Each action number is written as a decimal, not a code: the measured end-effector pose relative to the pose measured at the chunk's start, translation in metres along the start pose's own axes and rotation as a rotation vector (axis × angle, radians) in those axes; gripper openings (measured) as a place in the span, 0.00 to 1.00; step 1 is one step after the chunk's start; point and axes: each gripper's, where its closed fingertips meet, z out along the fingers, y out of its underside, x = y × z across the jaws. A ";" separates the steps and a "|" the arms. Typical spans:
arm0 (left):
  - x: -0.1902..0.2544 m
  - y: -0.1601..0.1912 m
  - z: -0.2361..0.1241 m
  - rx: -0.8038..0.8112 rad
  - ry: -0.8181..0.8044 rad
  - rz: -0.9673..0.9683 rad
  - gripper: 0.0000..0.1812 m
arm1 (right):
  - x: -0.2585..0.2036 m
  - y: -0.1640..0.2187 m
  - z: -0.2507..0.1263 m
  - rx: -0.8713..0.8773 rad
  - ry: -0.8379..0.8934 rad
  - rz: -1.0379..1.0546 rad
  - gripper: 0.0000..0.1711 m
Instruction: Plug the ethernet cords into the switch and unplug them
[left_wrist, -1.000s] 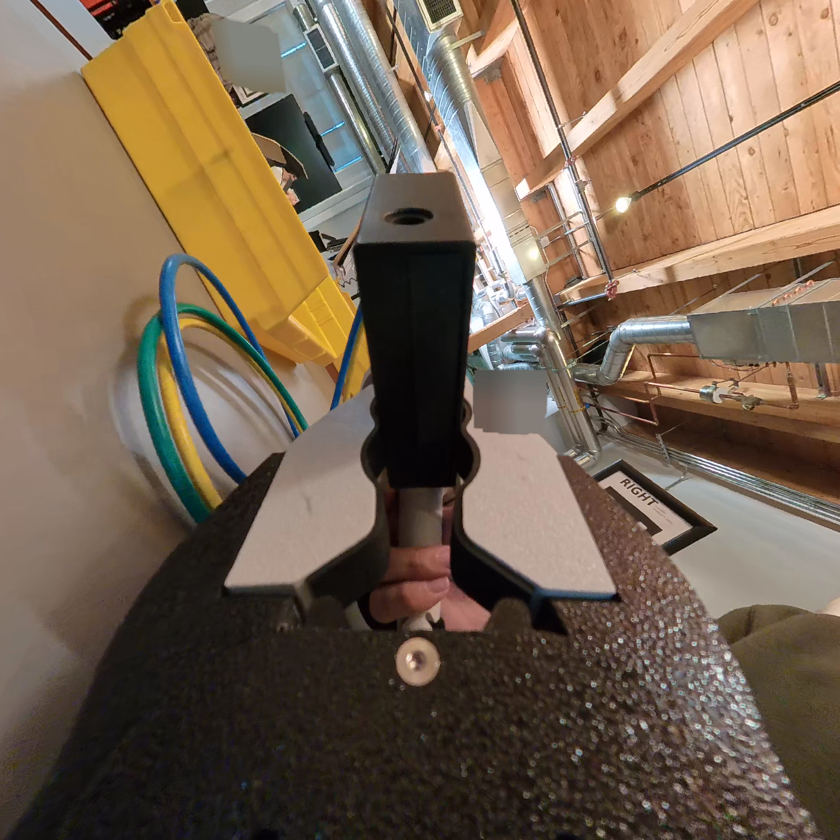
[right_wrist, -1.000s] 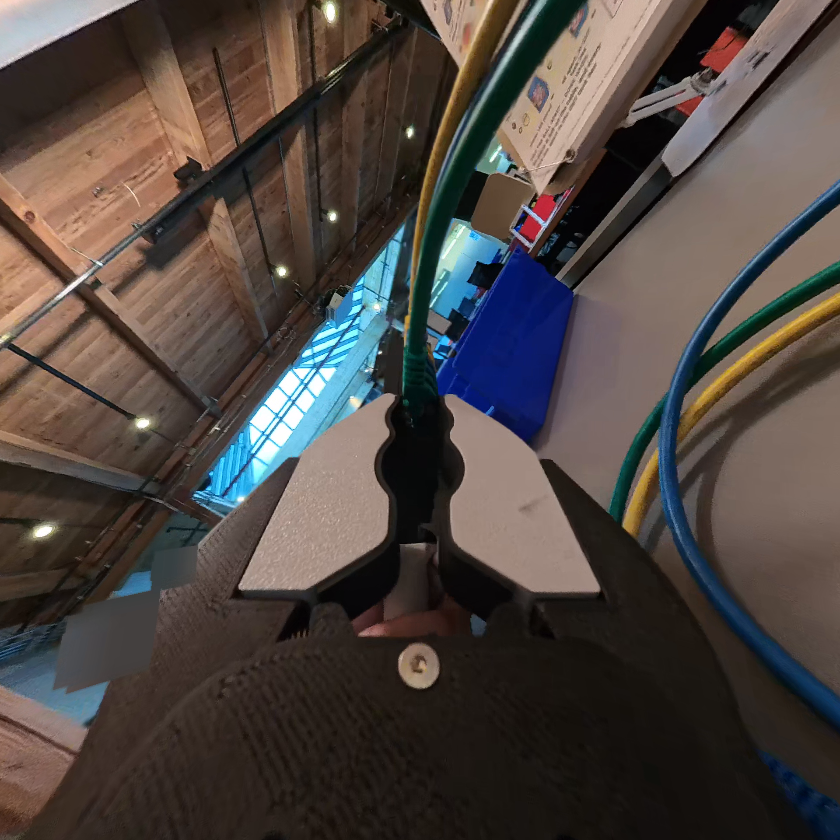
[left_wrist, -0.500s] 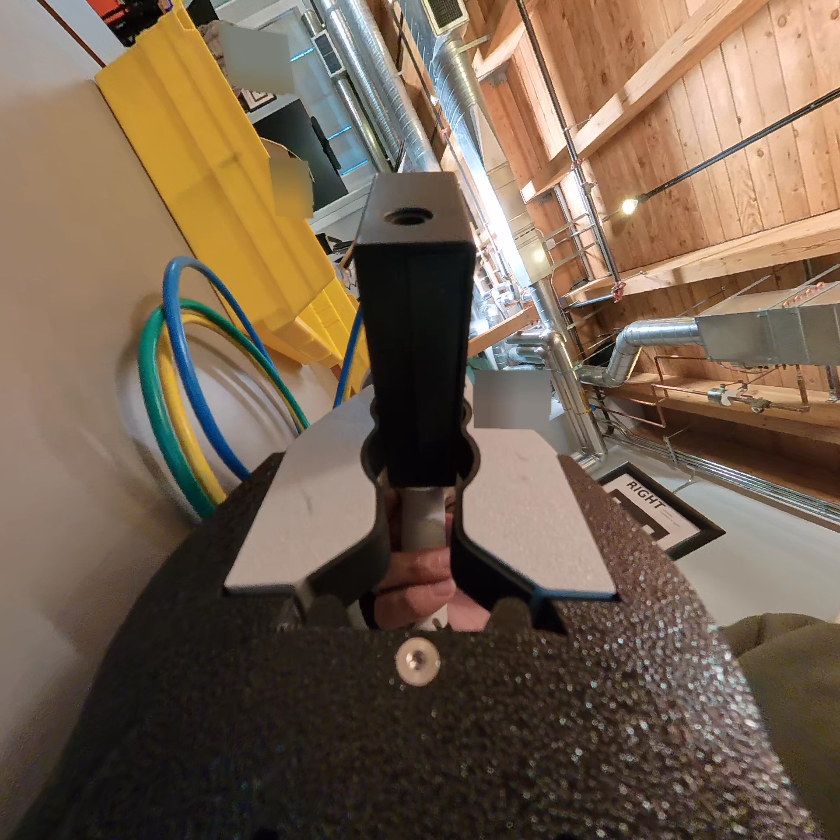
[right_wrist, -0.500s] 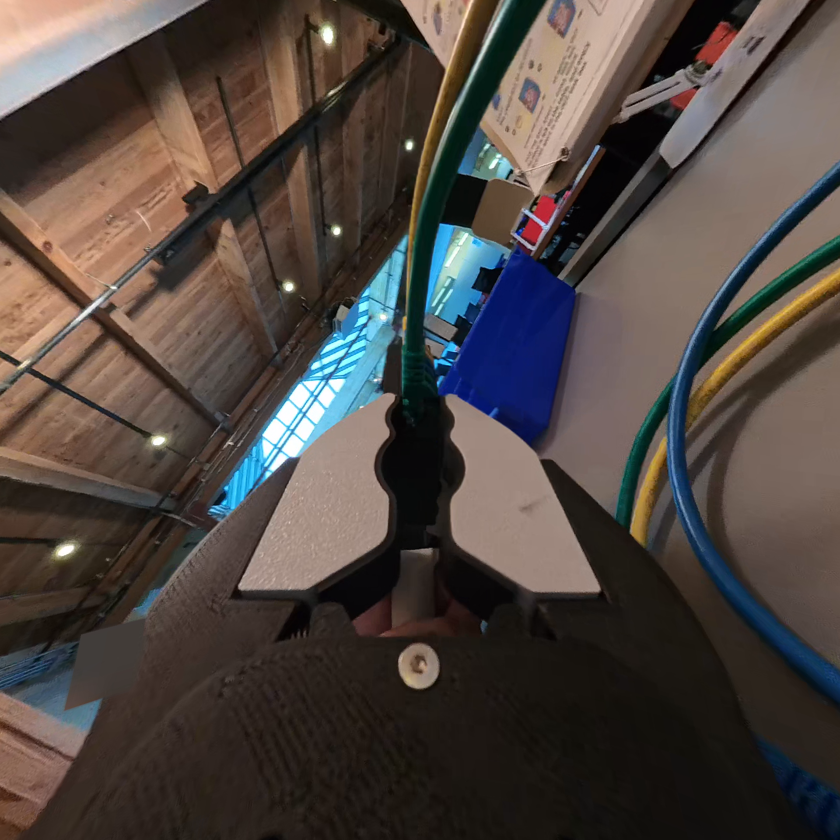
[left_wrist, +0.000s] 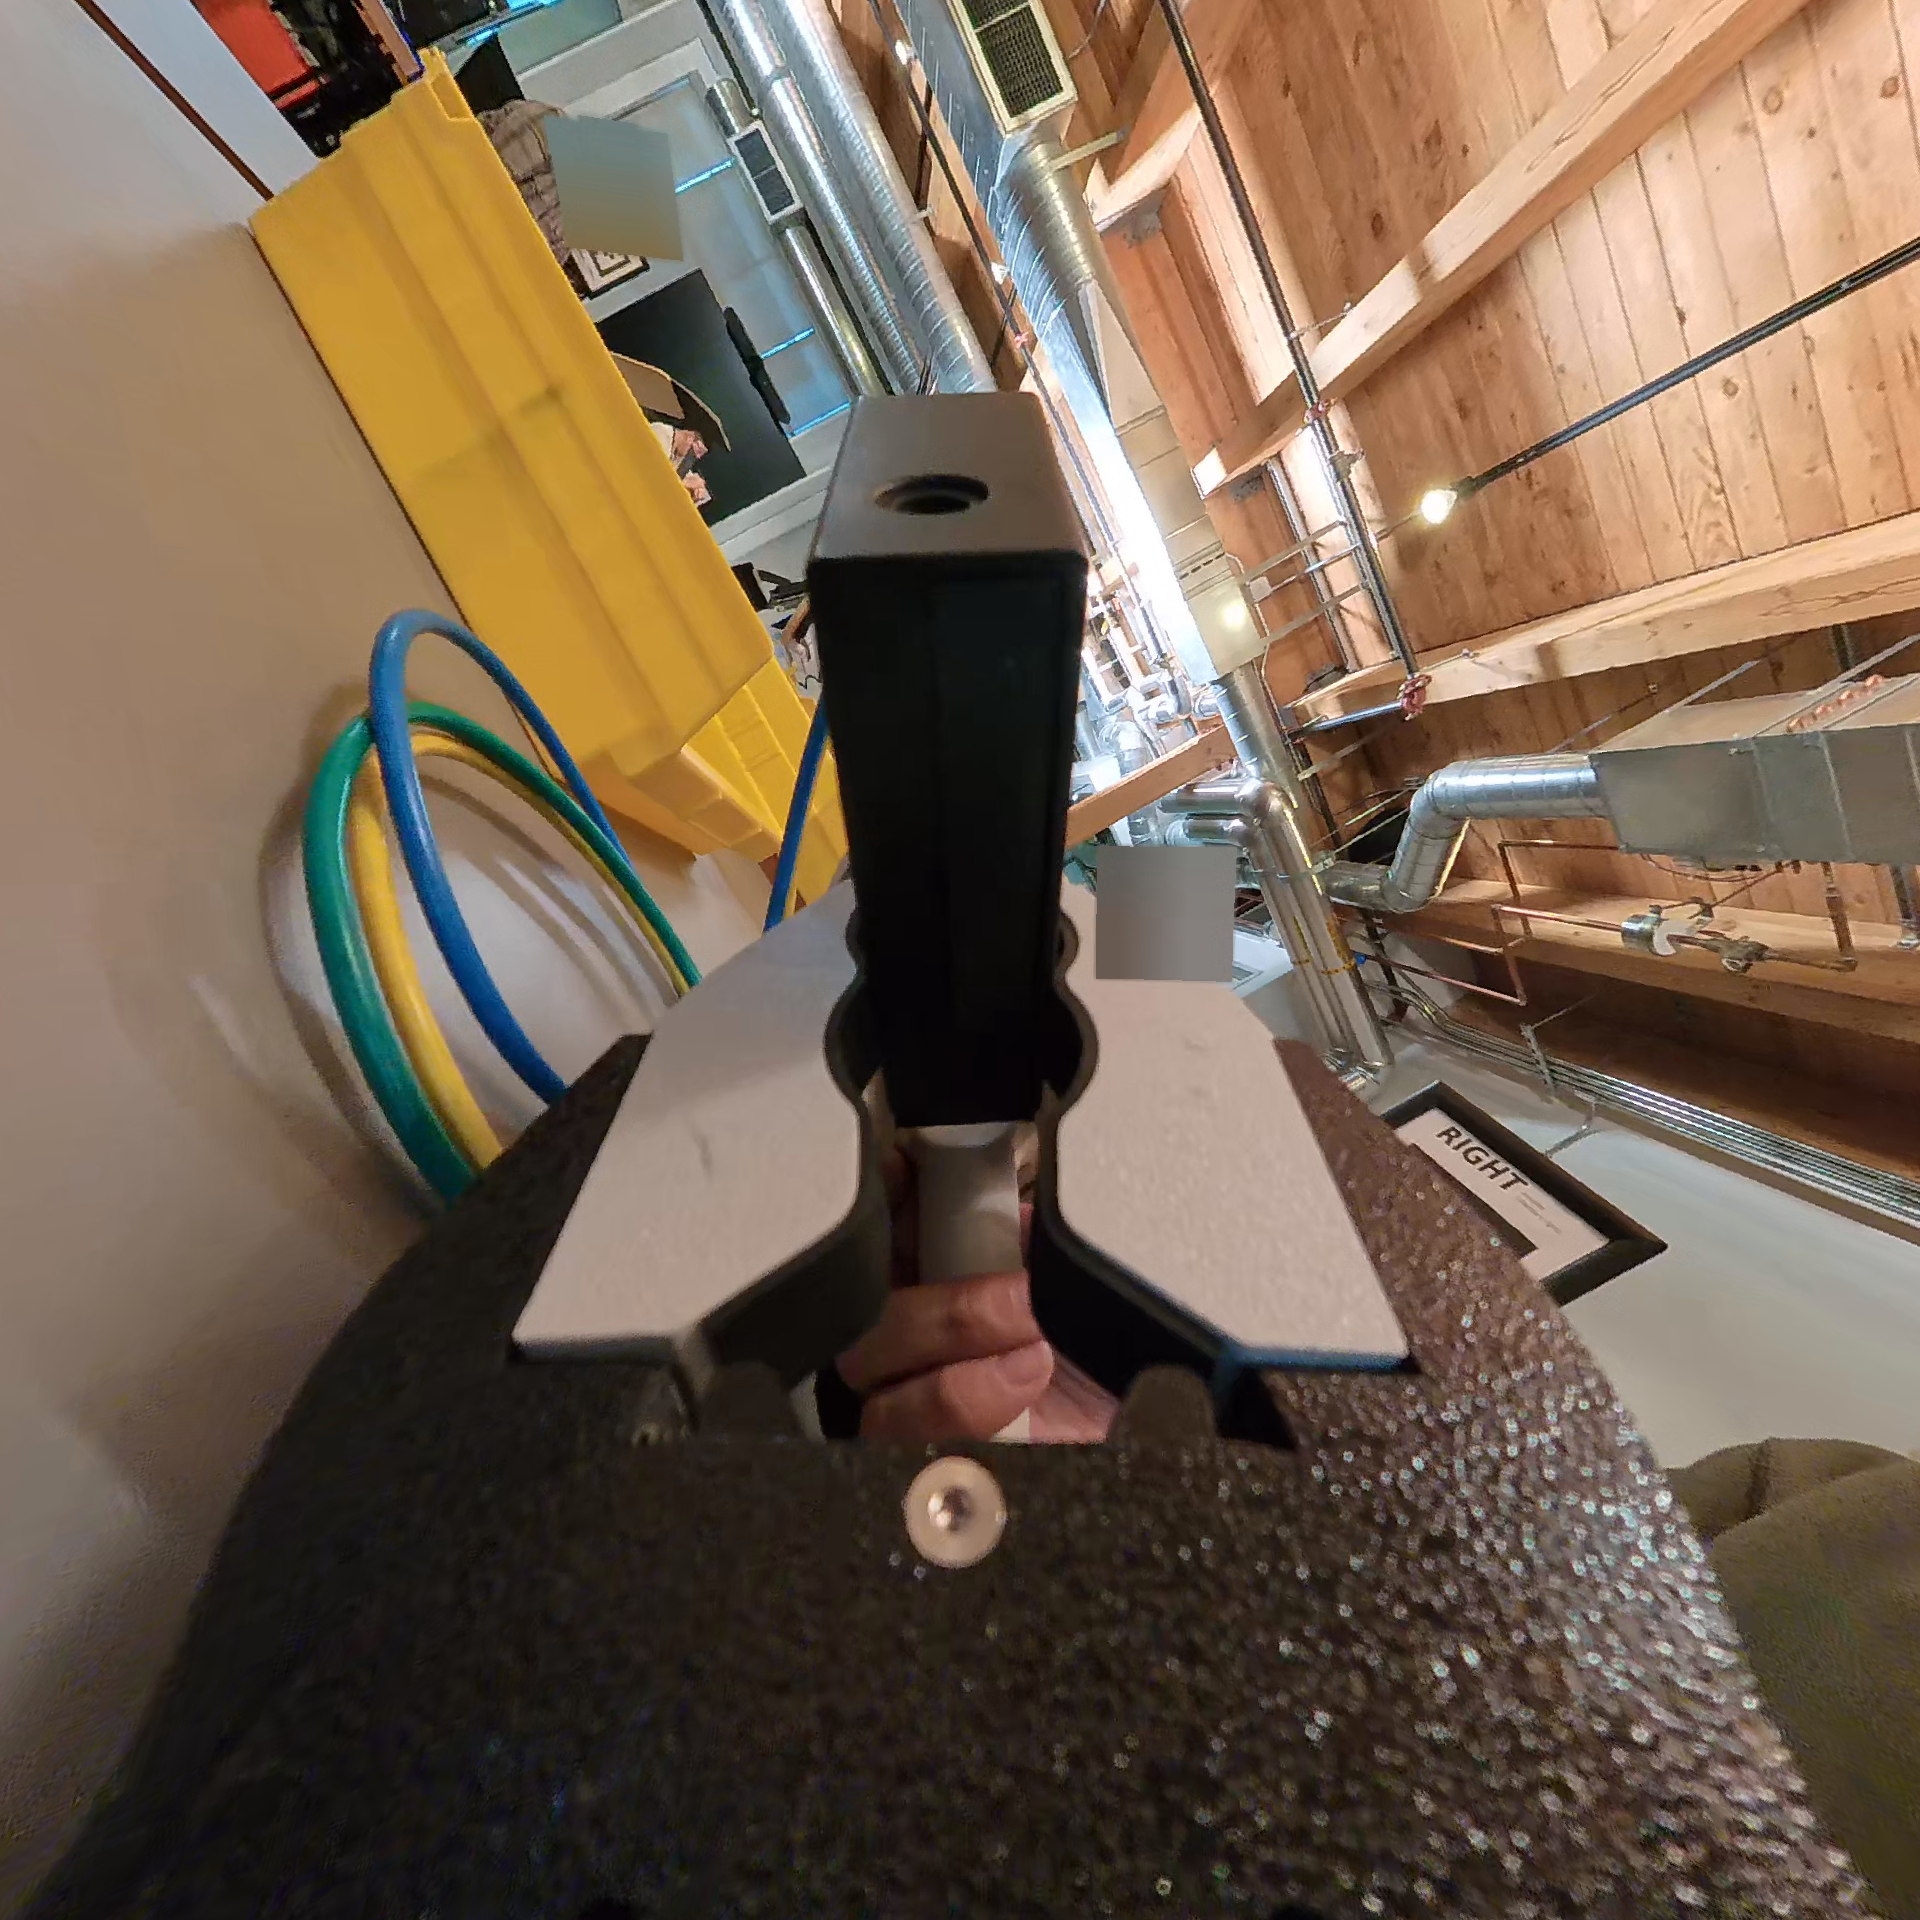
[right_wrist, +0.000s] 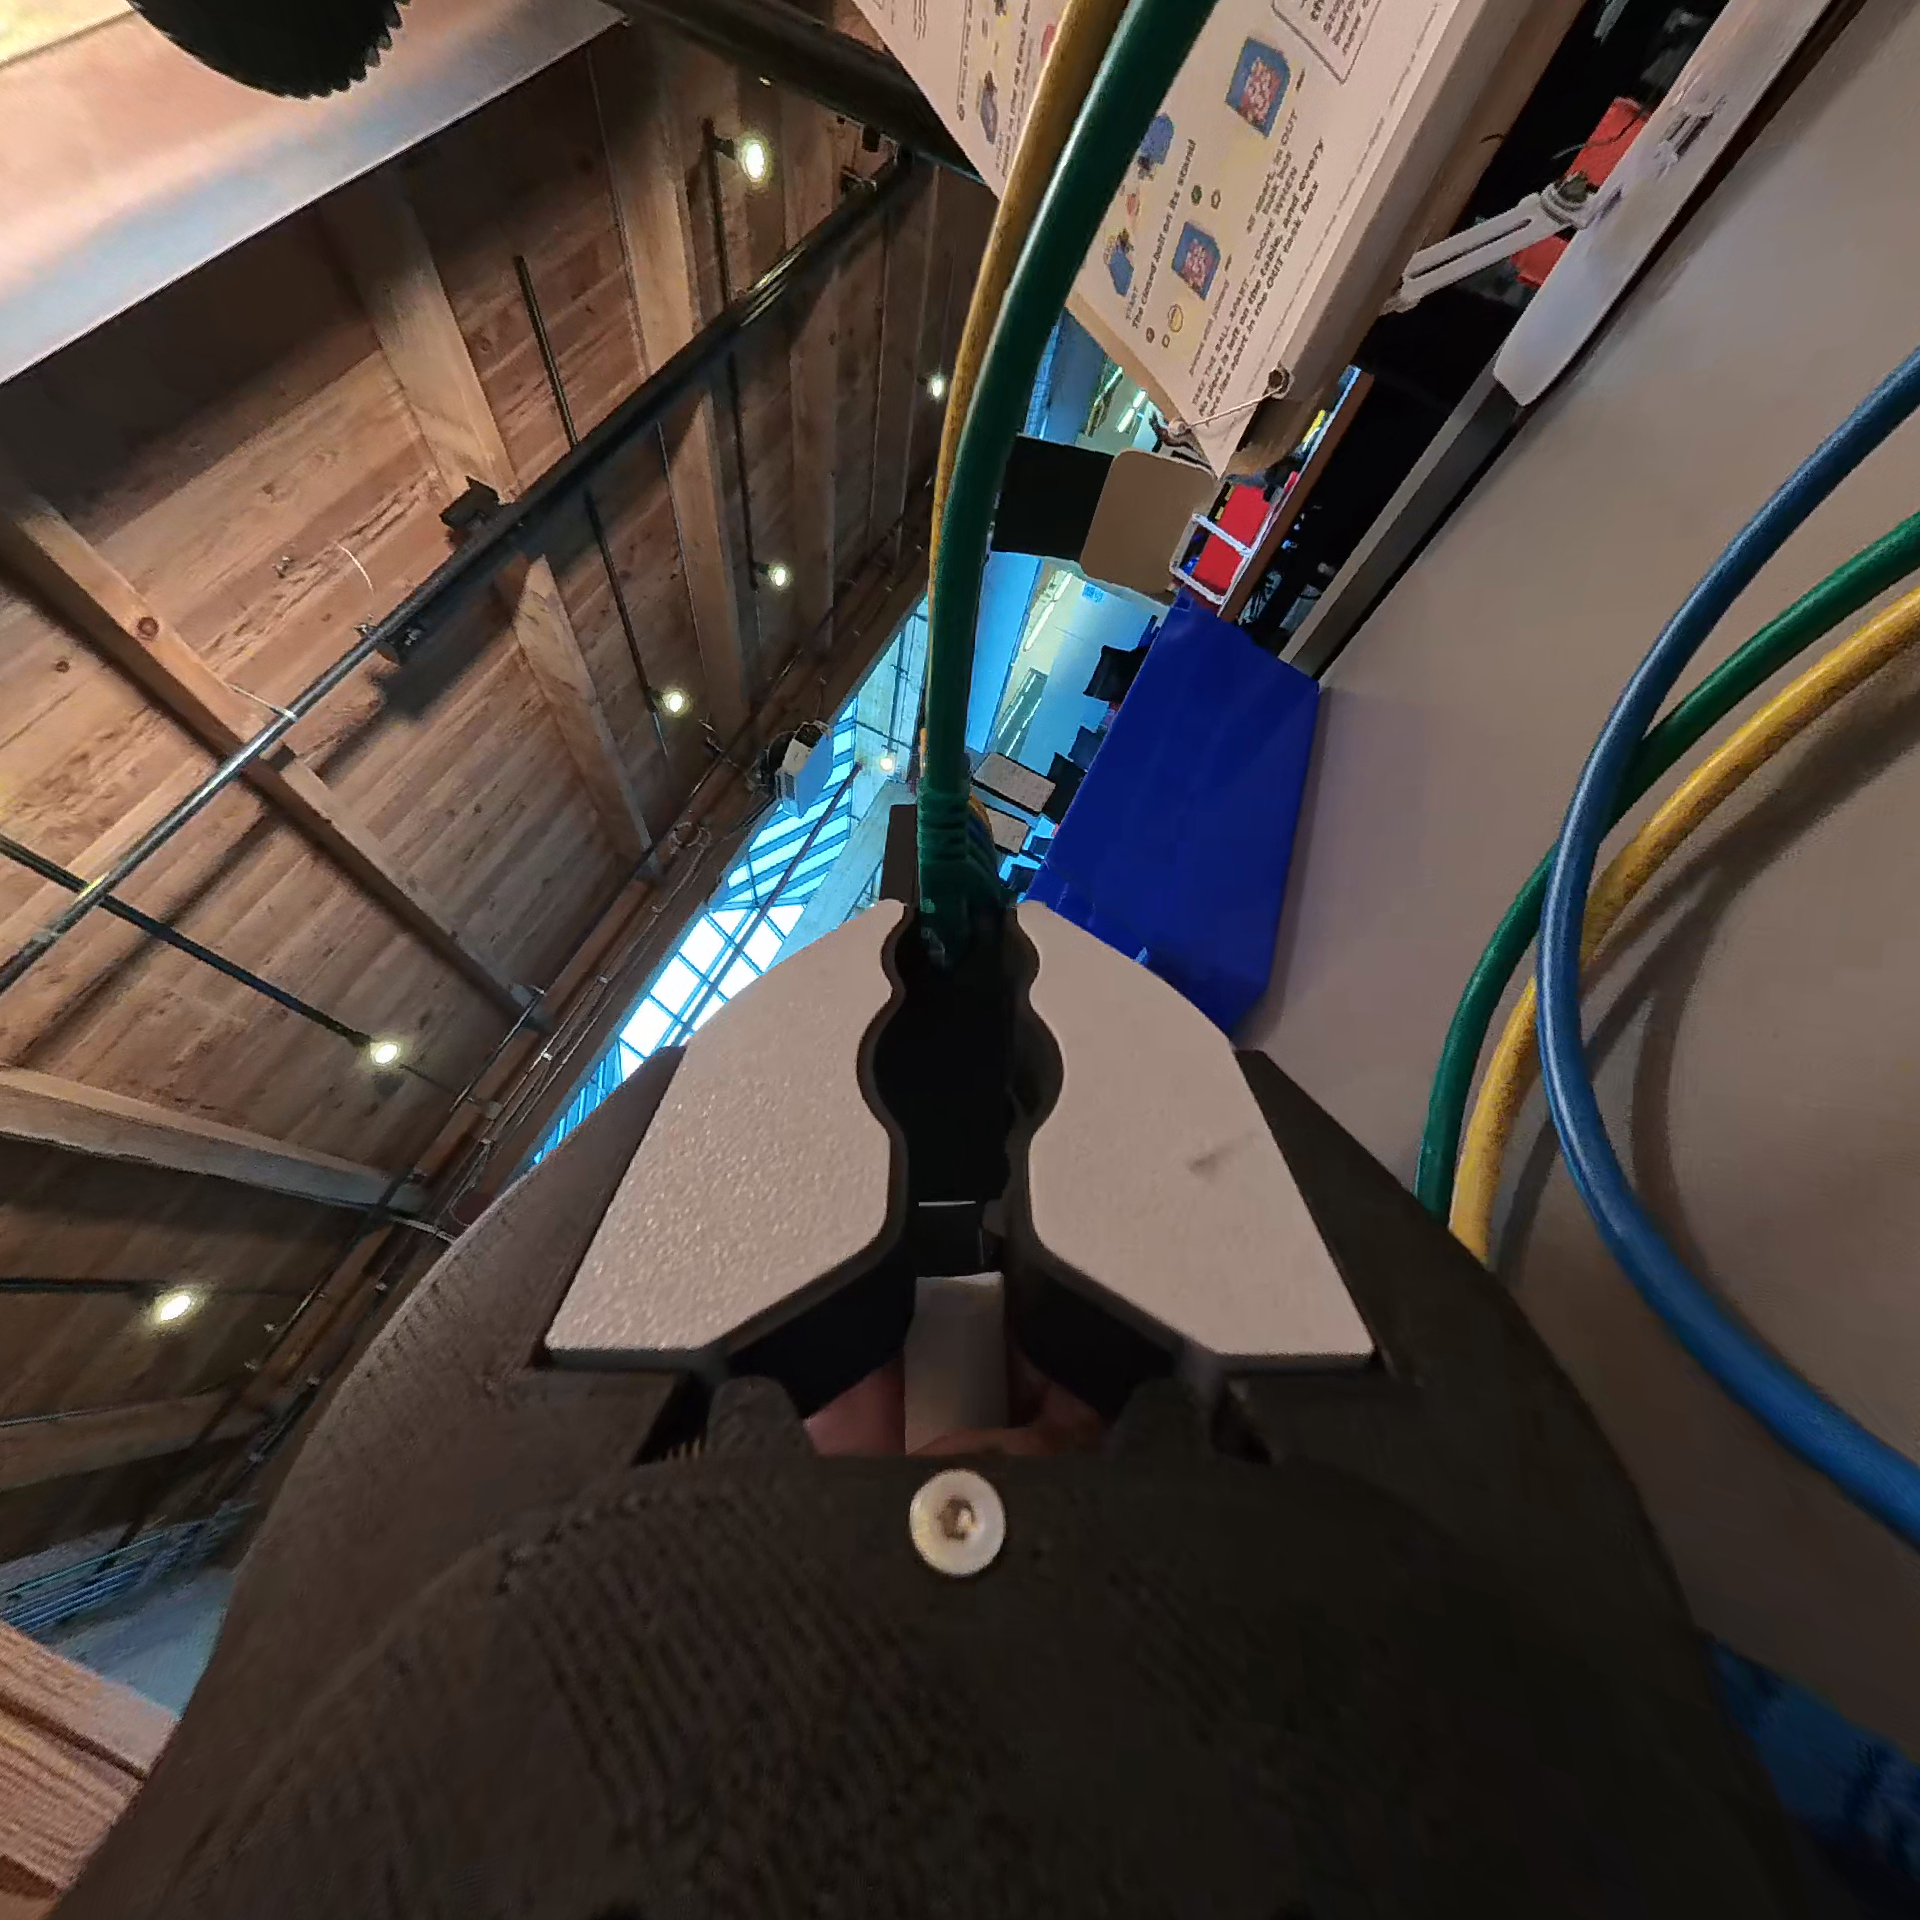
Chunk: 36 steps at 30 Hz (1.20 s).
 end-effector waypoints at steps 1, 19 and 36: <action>0.000 0.000 0.000 0.000 0.002 -0.001 0.15 | 0.000 0.000 0.000 0.002 -0.003 -0.003 0.08; -0.002 -0.005 -0.001 0.040 -0.027 0.047 0.15 | 0.000 0.002 0.005 -0.059 -0.037 -0.008 0.07; -0.009 -0.024 -0.016 0.146 -0.025 0.014 0.15 | 0.022 -0.037 -0.004 -0.163 0.141 -0.349 0.06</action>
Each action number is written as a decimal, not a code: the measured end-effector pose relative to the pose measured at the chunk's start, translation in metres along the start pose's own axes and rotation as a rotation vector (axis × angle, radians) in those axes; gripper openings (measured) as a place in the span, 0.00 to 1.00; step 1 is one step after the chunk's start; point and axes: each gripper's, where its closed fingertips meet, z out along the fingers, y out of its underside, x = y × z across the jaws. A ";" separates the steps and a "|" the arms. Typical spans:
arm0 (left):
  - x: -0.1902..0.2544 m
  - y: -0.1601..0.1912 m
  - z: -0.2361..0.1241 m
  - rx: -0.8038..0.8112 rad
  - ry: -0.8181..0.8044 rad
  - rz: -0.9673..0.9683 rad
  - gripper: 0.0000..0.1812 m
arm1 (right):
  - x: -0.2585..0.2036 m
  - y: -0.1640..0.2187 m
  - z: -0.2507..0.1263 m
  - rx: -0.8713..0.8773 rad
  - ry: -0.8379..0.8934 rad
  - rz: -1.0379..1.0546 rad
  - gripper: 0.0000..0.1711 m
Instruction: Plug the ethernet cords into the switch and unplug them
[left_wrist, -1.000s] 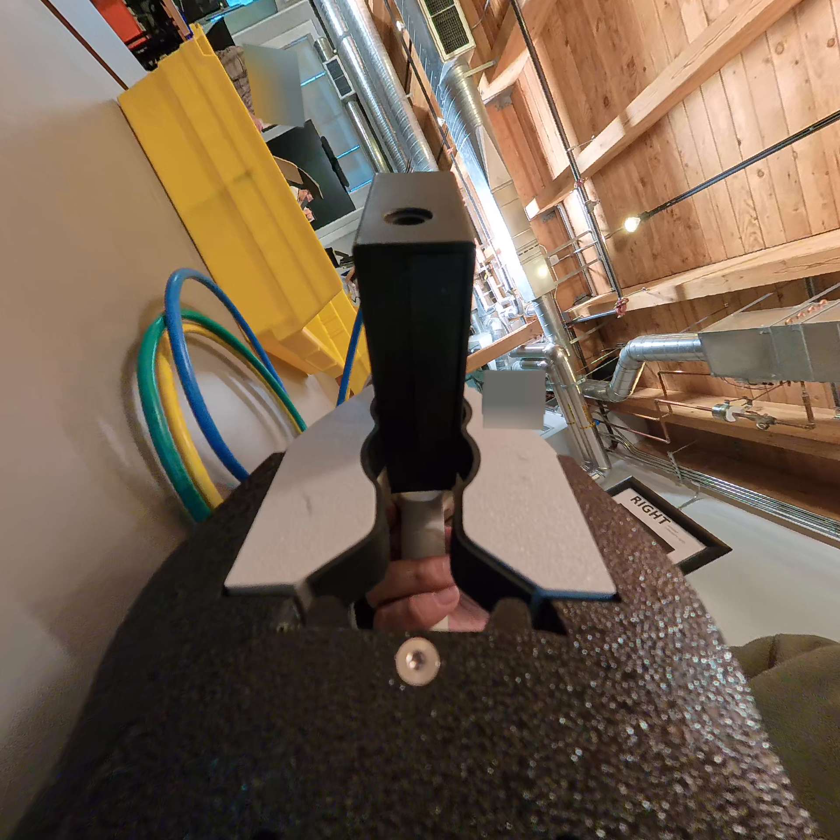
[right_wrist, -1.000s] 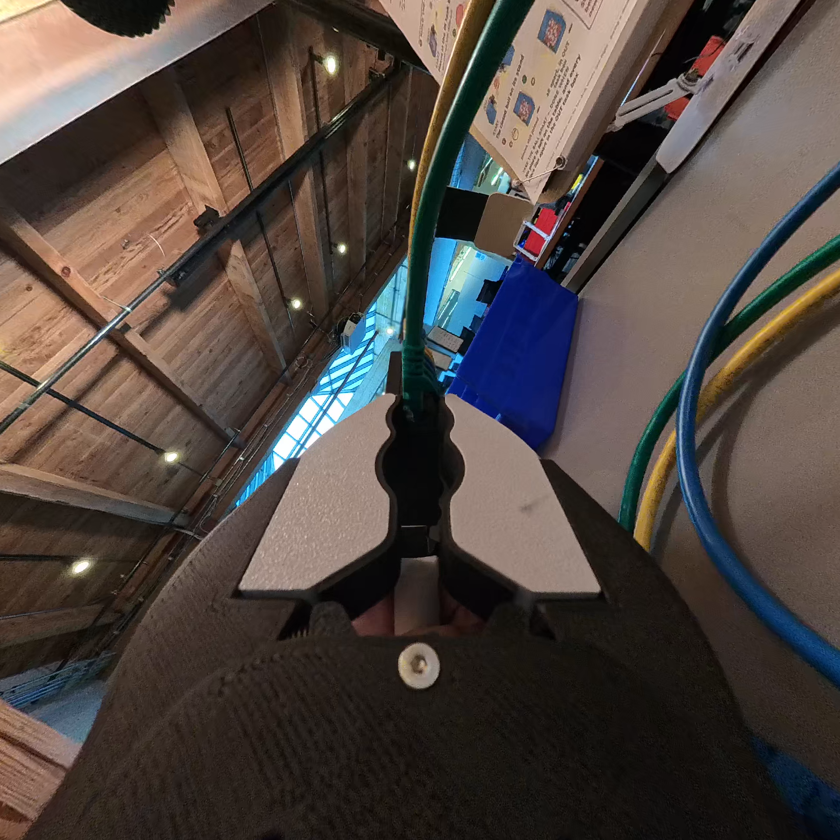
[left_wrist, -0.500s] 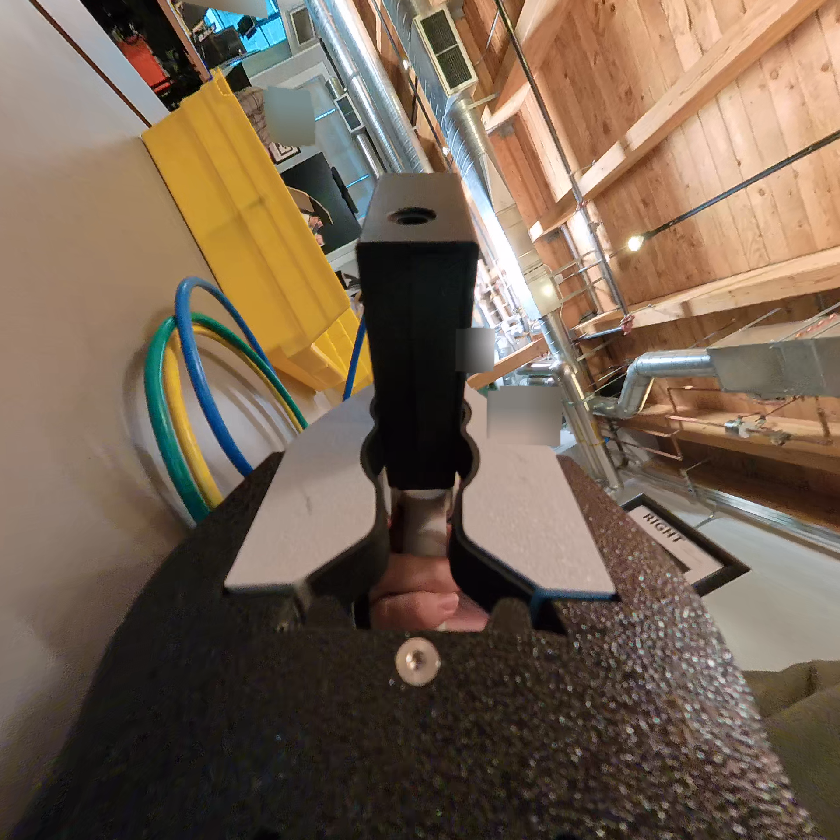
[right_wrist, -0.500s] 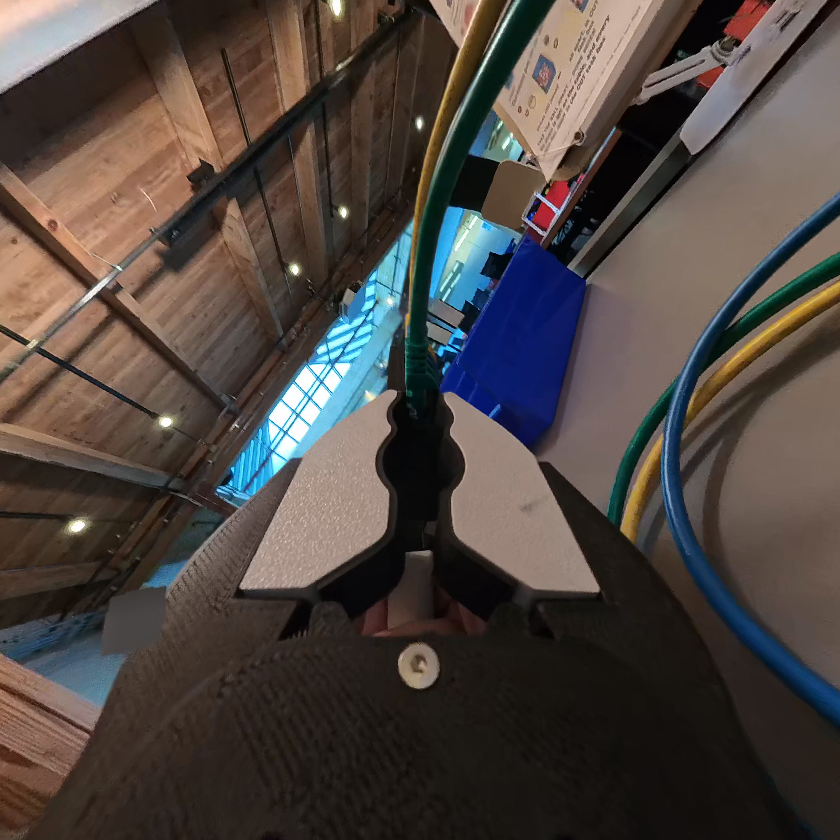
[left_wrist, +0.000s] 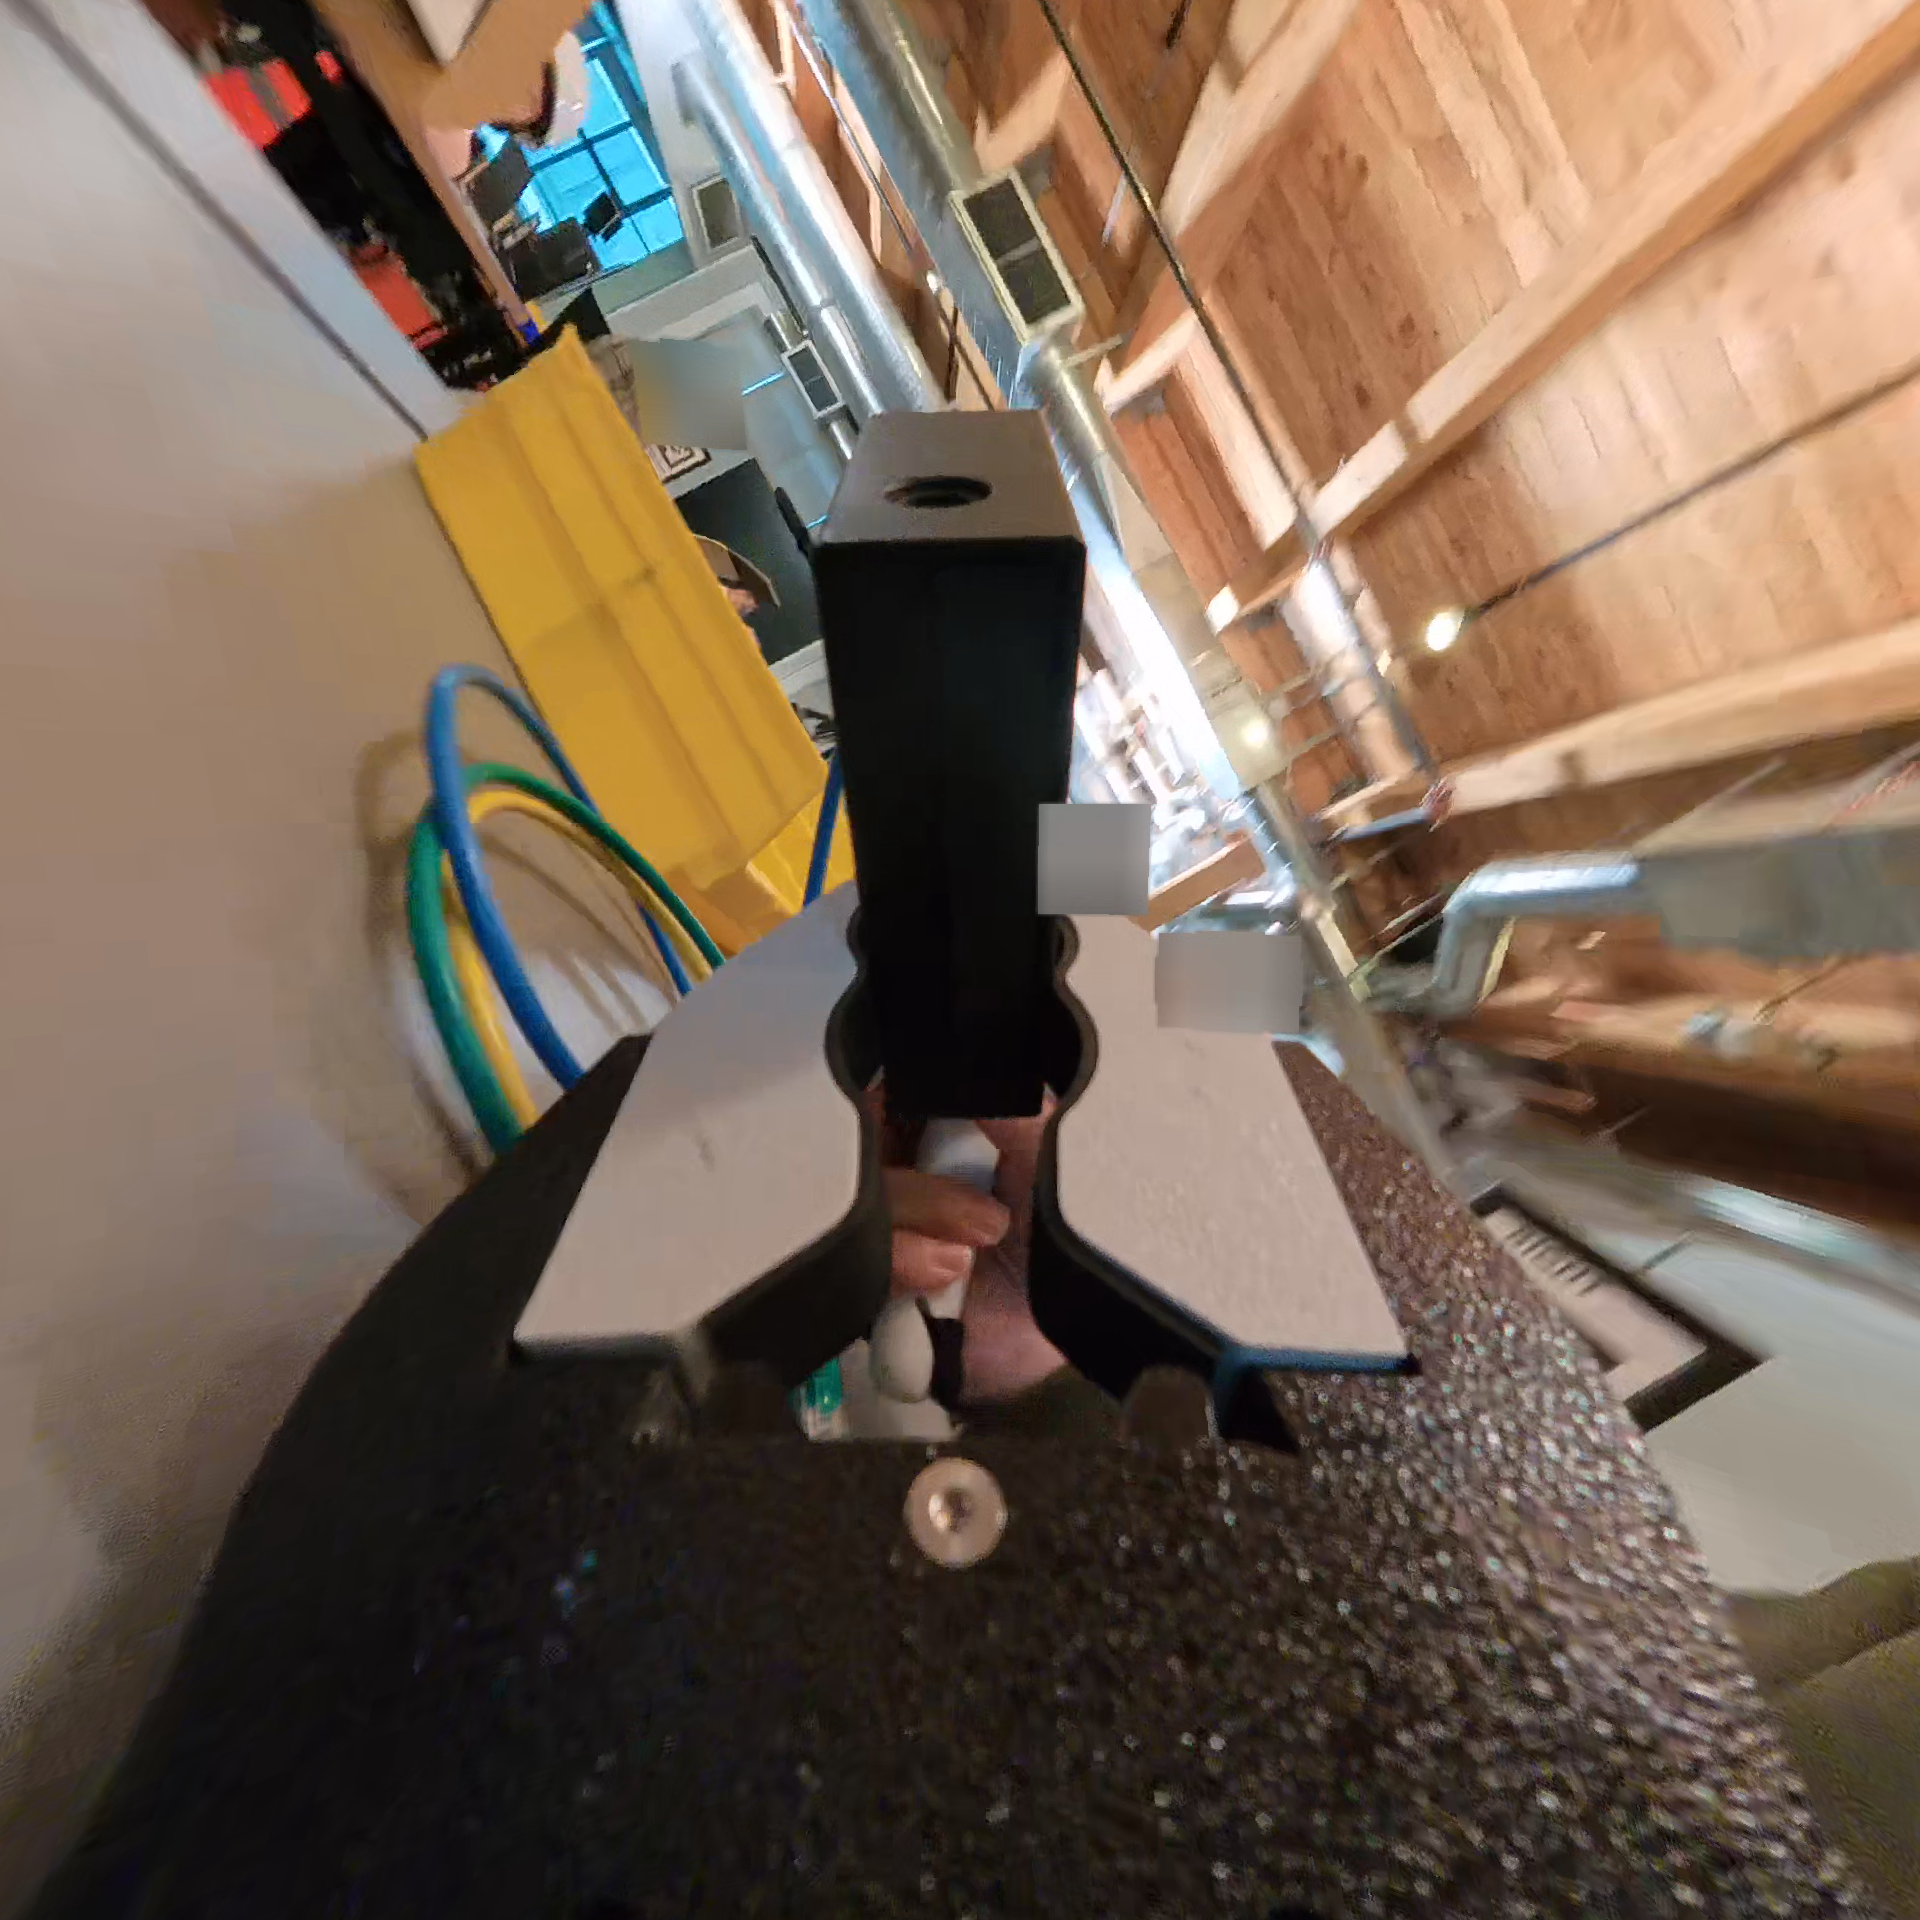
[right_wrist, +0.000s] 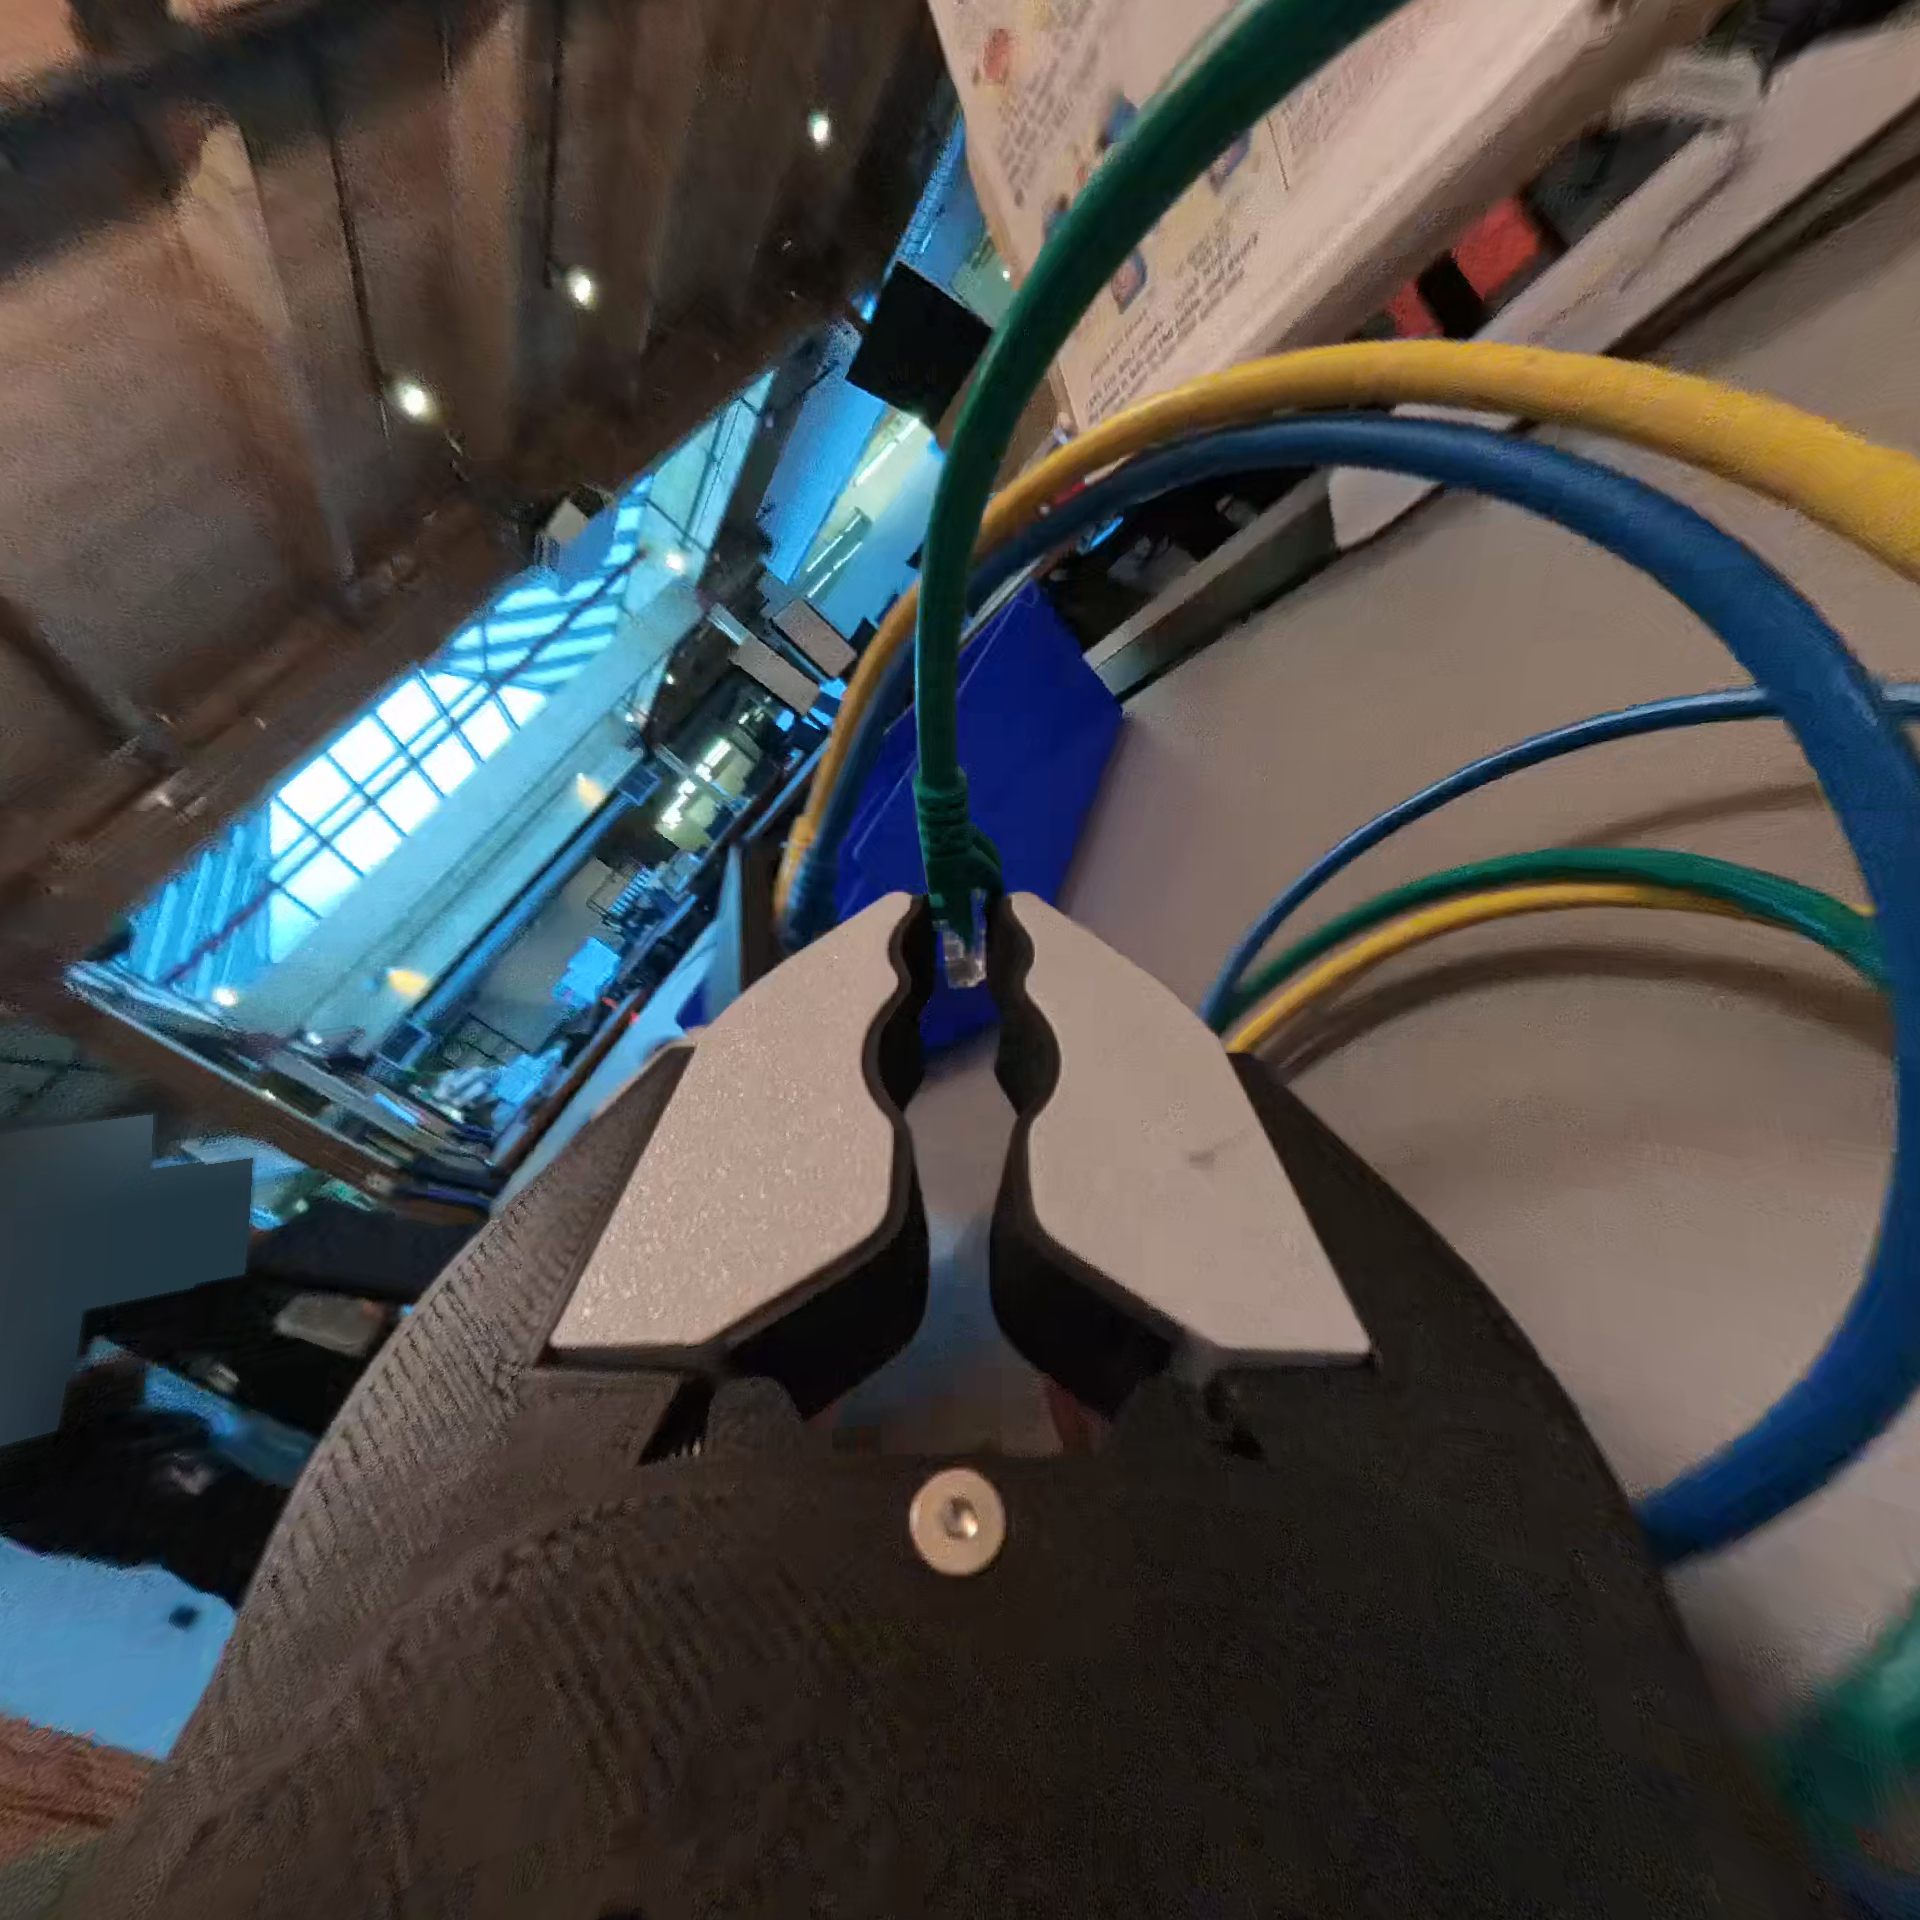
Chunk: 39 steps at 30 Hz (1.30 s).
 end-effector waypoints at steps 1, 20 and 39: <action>0.007 0.001 0.003 -0.019 0.001 0.071 0.15 | -0.006 -0.001 -0.003 -0.002 -0.035 -0.015 0.06; 0.021 -0.040 -0.016 0.097 -0.082 0.269 0.15 | -0.082 -0.132 -0.052 -0.555 -0.185 -0.383 0.05; 0.005 -0.039 -0.018 0.084 -0.146 0.280 0.15 | -0.112 -0.165 -0.063 -0.672 -0.108 -0.625 0.05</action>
